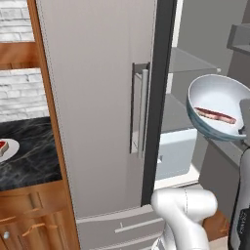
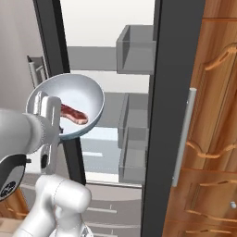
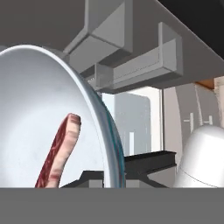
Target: Place one of the steaks on the plate and the other in the bowl. Then place the bowl in the fridge.
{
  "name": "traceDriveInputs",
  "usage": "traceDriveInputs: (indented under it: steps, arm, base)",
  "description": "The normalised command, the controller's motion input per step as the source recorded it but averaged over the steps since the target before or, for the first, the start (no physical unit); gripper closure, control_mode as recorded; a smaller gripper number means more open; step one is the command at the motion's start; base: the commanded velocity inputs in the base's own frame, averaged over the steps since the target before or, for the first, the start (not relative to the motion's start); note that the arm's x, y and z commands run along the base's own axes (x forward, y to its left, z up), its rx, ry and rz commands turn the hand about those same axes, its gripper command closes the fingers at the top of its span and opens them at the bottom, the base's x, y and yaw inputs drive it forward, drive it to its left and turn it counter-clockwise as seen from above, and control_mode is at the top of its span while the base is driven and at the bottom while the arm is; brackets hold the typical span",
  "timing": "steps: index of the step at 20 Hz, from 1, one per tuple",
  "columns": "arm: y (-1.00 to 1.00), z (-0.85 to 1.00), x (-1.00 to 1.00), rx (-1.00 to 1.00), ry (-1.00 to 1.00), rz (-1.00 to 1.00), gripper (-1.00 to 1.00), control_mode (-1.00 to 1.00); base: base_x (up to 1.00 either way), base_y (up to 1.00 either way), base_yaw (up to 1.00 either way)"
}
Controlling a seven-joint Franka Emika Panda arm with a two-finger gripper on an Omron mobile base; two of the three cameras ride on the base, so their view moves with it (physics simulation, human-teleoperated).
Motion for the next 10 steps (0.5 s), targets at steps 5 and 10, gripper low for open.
traceDriveInputs:
  steps: [5,10]
  arm:
    - [-0.02,0.70,0.37,0.02,0.01,0.00,1.00,-1.00]
    - [-0.07,0.40,0.49,0.02,0.05,0.00,1.00,-1.00]
  base:
    - [0.00,0.00,0.00]
    - [0.00,0.00,0.00]
